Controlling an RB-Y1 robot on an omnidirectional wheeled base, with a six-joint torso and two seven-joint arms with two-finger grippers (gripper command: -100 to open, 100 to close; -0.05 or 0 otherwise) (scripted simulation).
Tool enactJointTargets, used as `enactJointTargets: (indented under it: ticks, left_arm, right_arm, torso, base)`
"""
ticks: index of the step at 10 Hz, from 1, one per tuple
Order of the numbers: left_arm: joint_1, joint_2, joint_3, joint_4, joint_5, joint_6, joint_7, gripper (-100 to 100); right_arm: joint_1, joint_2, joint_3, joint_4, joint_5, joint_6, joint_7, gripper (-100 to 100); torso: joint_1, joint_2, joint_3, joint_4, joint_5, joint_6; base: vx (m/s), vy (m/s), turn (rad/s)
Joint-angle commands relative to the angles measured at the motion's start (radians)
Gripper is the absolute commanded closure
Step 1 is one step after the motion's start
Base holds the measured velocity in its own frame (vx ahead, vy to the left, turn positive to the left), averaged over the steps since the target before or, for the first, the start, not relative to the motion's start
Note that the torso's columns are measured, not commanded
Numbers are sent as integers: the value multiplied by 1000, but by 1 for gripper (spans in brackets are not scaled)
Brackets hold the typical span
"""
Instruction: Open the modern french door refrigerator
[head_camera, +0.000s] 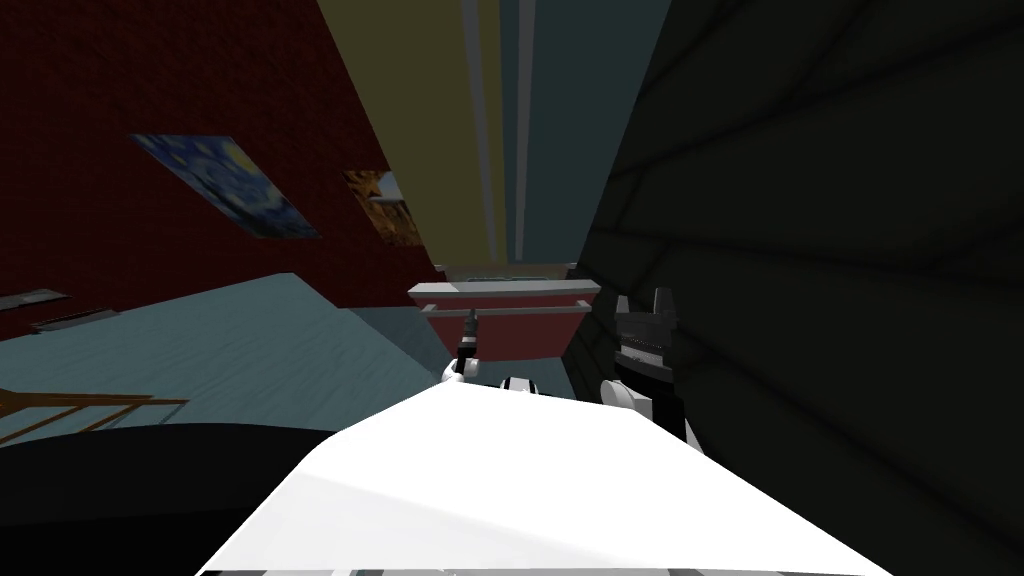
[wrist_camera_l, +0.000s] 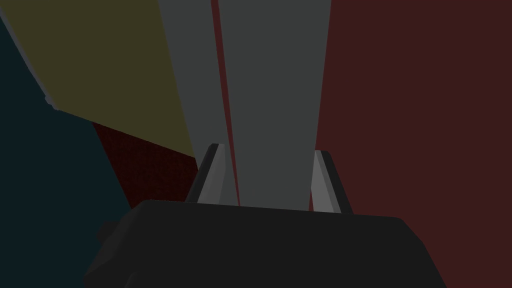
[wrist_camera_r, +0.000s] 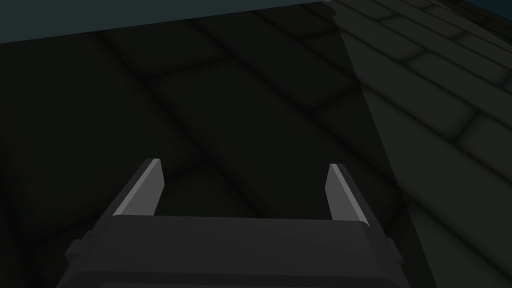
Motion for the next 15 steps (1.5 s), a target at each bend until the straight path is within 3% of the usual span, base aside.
enactJointTargets:
  ticks: [1, 4, 5, 14, 15]
  left_arm:
    - [1, -3, -2, -7, -2, 5, 1, 100]
    - [2, -7, -7, -17, -7, 6, 4, 100]
    - [-9, 3, -36, -19, 20, 29, -4, -100]
    - [-122, 85, -310, -90, 250, 214, -72, -100]
    - [-122, 85, -310, -90, 250, 214, -72, -100]
  right_arm:
    - [0, 0, 0, 0, 0, 0, 0, 0]
    - [0, 0, 0, 0, 0, 0, 0, 0]
    - [0, 0, 0, 0, 0, 0, 0, 0]
    - [0, 0, 0, 0, 0, 0, 0, 0]
    - [0, 0, 0, 0, 0, 0, 0, 0]
  torso:
    - [0, 1, 0, 1, -1, 0]
    - [0, 0, 0, -1, 0, 0]
    - [-1, 1, 1, -1, 0, 0]
    - [0, 5, 3, 5, -1, -1]
    - [-1, 6, 3, 6, -2, -1]
  base:
    - [-89, -9, -2]
    - [-149, -32, 24]
    - [-92, -24, 137]
    - [-20, -13, 156]
    - [-18, -5, 51]
